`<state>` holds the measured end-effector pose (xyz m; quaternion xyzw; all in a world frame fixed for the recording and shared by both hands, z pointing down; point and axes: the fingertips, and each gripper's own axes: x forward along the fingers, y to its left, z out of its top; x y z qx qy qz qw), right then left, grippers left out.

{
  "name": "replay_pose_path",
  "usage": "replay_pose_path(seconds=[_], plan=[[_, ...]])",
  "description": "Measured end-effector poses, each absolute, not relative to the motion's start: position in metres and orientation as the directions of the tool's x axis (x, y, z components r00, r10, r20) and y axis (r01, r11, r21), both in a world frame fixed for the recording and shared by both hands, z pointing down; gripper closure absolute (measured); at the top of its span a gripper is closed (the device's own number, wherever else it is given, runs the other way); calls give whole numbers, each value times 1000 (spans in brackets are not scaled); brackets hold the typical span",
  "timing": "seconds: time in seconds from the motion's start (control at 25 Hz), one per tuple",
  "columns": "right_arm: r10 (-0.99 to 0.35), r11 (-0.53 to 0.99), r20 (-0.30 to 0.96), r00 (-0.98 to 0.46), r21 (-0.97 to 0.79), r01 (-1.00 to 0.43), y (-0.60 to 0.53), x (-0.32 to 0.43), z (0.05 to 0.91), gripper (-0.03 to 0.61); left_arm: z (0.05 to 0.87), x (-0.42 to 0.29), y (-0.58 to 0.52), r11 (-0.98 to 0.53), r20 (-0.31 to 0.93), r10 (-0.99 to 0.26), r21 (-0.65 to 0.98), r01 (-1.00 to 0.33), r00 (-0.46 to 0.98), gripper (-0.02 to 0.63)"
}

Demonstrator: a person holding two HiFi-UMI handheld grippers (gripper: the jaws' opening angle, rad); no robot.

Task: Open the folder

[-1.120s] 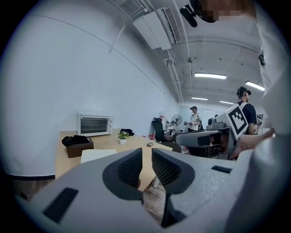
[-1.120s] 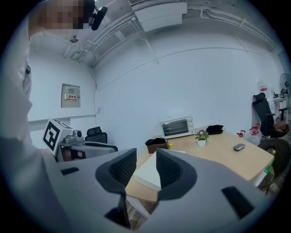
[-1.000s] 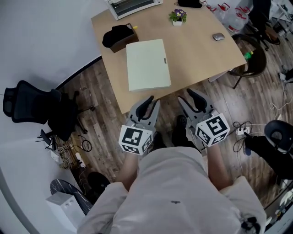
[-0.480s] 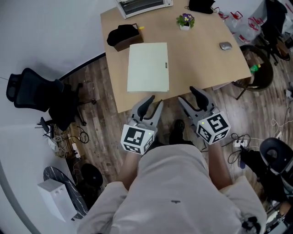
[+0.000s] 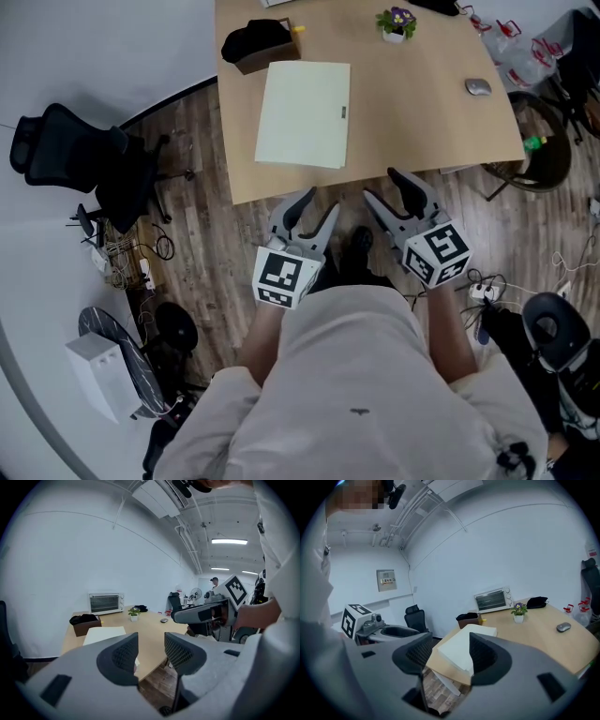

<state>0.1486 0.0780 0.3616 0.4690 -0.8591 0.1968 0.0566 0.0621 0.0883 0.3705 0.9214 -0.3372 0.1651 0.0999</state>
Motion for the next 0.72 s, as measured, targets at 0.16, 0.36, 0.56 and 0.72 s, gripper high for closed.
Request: replay_pose_path(seconds=[0.16,0.36,0.56,0.72], plan=[[-767,489,297,-569,-303,-818,78,148,371,338,381,70,88,-768,399,-569,56,-638,719,431],[-760,469,335,-558,-312,-826,71,150,386,328,396,73,76,-783,426,-549,39,-621,719,414],[-767,429,366,-528,-320,-845,61,156,398,327,414,78,61,-808,455,-511,34,-588,729,396],[-772,405,387,-504,-310,-860,50,159,405,326,430,78,45,-828,480,-483,21,-560,732,388]])
